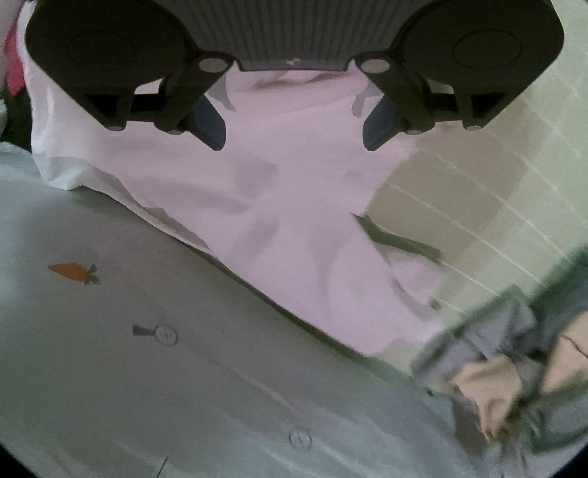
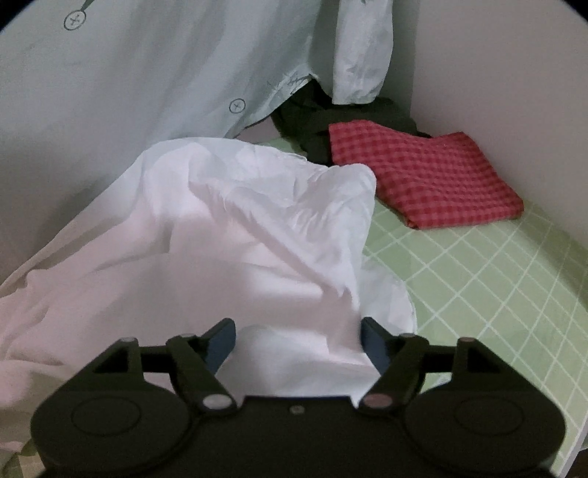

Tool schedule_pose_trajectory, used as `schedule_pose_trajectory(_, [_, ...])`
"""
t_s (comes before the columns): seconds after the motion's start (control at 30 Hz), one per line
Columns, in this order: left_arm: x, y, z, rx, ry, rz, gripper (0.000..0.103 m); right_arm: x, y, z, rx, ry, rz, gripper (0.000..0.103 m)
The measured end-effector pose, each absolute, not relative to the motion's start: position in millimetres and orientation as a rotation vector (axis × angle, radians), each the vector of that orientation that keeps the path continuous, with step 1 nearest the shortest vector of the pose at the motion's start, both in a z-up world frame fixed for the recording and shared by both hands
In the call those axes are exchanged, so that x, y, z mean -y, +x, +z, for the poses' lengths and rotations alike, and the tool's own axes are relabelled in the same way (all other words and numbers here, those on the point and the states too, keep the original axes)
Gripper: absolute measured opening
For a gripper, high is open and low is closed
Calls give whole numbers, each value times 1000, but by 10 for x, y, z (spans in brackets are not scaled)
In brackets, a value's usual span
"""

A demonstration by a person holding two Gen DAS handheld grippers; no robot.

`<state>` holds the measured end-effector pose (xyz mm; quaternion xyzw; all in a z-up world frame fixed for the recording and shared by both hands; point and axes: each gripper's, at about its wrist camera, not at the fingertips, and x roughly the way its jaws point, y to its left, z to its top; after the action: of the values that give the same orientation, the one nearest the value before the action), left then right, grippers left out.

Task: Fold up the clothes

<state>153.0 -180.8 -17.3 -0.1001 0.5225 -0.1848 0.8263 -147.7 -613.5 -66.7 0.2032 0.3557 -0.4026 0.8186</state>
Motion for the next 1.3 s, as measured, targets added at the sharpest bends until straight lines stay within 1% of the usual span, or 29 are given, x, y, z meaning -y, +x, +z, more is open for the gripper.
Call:
schedule_pose_trajectory(0.17, [1981,1862,-531,-1223,-216,-258,85,6186,-1415,-719,-778,440,-882,80])
schedule_pose_trajectory(0.27, [1968,1975,-761,-1311,-234,-154,85,6232,-1385,-784,-797,448,-900,81])
schedule_pose_trajectory(0.3, [1947,1995,-829,-1331,-255,-132,87,6247,-1372,-807,-805,450,-906,81])
schedule_pose_trajectory(0.33, [1939,1994,-843,-1320,-265,-131,87,6260,-1354,-829,-814,450,-911,82])
schedule_pose_trajectory(0.37, [1948,1985,-831,-1303,-253,-138,85,6268,-1333,-846,-822,447,-913,82])
schedule_pose_trajectory(0.43, [1971,1965,-802,-1276,-213,-137,69,6280,-1289,-874,-840,434,-914,82])
schedule_pose_trajectory(0.47, [1959,1950,-783,-1260,-201,-124,48,6282,-1271,-888,-847,427,-915,82])
schedule_pose_trajectory(0.5, [1938,1936,-766,-1245,-194,-108,25,6285,-1259,-903,-852,424,-915,82])
schedule_pose_trajectory(0.57, [1818,1951,-777,-1247,-247,-104,0,6298,-1246,-930,-859,429,-916,82])
schedule_pose_trajectory(0.63, [1660,1968,-783,-1258,-333,-118,0,6300,-1252,-945,-858,437,-918,82])
schedule_pose_trajectory(0.77, [1437,1899,-569,-1176,-346,-123,0,6263,-1314,-921,-840,431,-911,82])
schedule_pose_trajectory(0.83, [1349,1874,-492,-1170,-379,-147,0,6247,-1362,-905,-829,435,-905,82])
schedule_pose_trajectory(0.87, [1325,1874,-472,-1179,-401,-164,3,6239,-1387,-899,-824,439,-903,82])
schedule_pose_trajectory(0.9, [1300,1875,-453,-1188,-423,-181,16,6230,-1410,-894,-820,442,-901,82])
schedule_pose_trajectory(0.93, [1320,1869,-439,-1196,-425,-193,26,6220,-1429,-889,-819,442,-899,82])
schedule_pose_trajectory(0.97, [1364,1859,-430,-1204,-415,-202,43,6211,-1443,-883,-818,440,-897,82])
schedule_pose_trajectory(1.0, [1409,1850,-420,-1212,-405,-211,54,6203,-1449,-877,-817,437,-896,82])
schedule_pose_trajectory(1.07, [1530,1847,-398,-1223,-373,-237,58,6196,-1453,-871,-816,435,-898,82])
schedule_pose_trajectory(1.13, [1676,1884,-409,-1244,-351,-259,66,6204,-1442,-871,-817,437,-902,83])
schedule_pose_trajectory(1.2, [1833,1959,-451,-1273,-326,-258,81,6208,-1429,-876,-820,436,-905,83])
schedule_pose_trajectory(1.3, [2062,2097,-561,-1324,-268,-211,81,6198,-1409,-903,-830,426,-908,83])
